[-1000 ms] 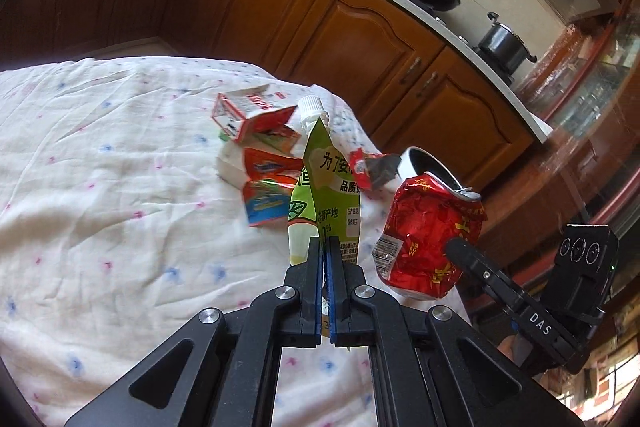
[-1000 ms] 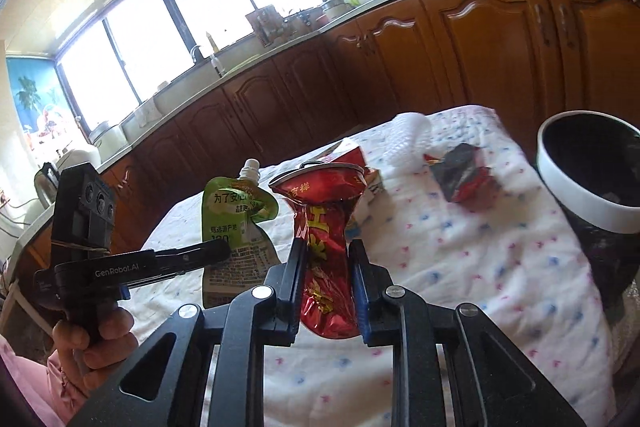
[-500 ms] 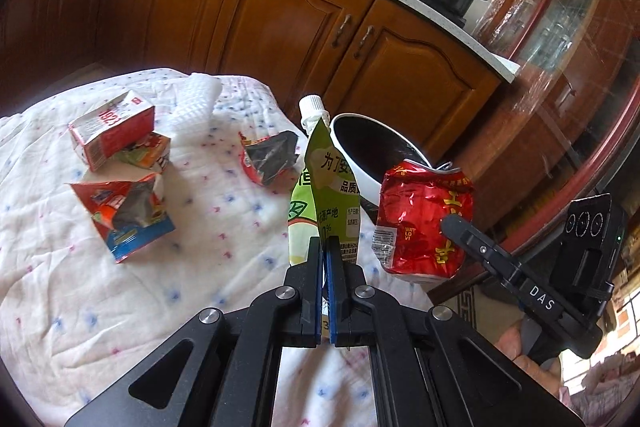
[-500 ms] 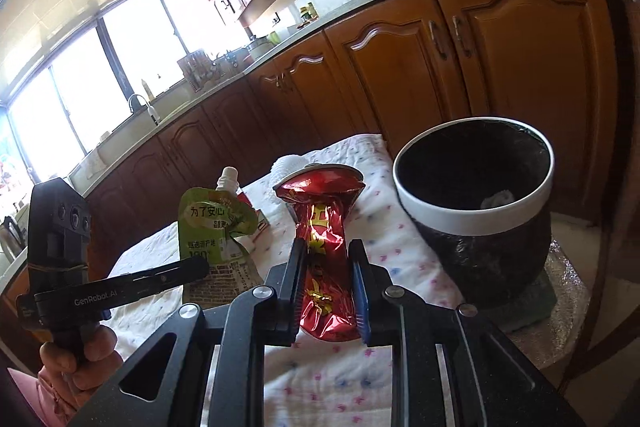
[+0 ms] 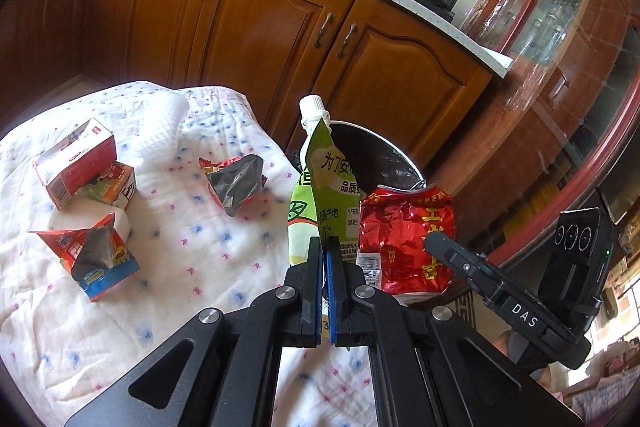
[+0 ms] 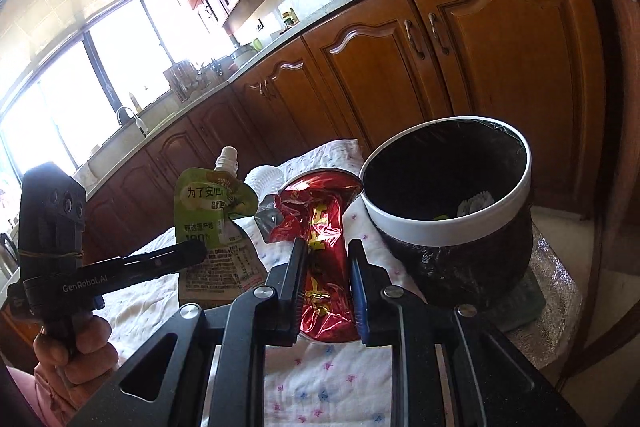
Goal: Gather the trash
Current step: 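Carry the pouch and red can with both tools over the bin, then open both tools to drop the pouch and red can into the bin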
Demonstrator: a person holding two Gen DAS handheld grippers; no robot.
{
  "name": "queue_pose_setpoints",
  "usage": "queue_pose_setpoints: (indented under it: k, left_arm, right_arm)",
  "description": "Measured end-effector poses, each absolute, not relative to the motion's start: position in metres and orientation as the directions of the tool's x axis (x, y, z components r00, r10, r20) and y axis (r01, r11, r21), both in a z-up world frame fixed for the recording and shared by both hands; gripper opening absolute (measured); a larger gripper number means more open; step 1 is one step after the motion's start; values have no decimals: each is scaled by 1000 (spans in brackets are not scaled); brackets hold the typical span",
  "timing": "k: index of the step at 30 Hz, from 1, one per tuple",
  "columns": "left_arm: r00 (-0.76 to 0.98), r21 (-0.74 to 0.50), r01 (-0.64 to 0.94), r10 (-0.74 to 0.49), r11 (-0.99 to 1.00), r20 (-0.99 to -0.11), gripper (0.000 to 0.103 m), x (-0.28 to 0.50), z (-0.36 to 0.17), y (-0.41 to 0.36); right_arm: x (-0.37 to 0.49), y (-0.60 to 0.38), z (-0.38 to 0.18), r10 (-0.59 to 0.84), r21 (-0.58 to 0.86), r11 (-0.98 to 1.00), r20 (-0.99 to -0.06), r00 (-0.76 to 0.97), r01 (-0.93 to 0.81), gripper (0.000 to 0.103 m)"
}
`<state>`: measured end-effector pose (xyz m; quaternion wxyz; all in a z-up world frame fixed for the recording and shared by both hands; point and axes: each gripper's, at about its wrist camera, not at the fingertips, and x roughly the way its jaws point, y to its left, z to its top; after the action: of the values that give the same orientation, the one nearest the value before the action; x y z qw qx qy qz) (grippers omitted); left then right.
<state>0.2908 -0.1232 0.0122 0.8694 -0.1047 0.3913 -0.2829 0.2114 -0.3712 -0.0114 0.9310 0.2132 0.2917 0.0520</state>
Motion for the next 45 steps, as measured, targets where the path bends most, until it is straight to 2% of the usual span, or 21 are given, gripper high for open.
queue_pose_setpoints:
  k: [11, 22, 32, 45]
  left_arm:
    - [512, -399, 452, -599, 798, -616, 0, 315, 17, -148]
    - [493, -362, 509, -609, 781, -621, 0, 375, 25, -208]
    - [472, -332, 495, -569, 803, -673, 0, 426, -3, -256]
    - [448, -282, 501, -524, 818, -724, 0, 447, -36, -307]
  right_arm:
    - [215, -384, 2, 175, 412, 909, -500, 848, 55, 20]
    - [243, -435, 13, 59, 364, 919, -509, 859, 152, 20]
    - [278, -460, -3, 18, 325, 923, -569, 822, 205, 20]
    - [304, -473, -35, 31, 314, 920, -655, 755, 235, 20]
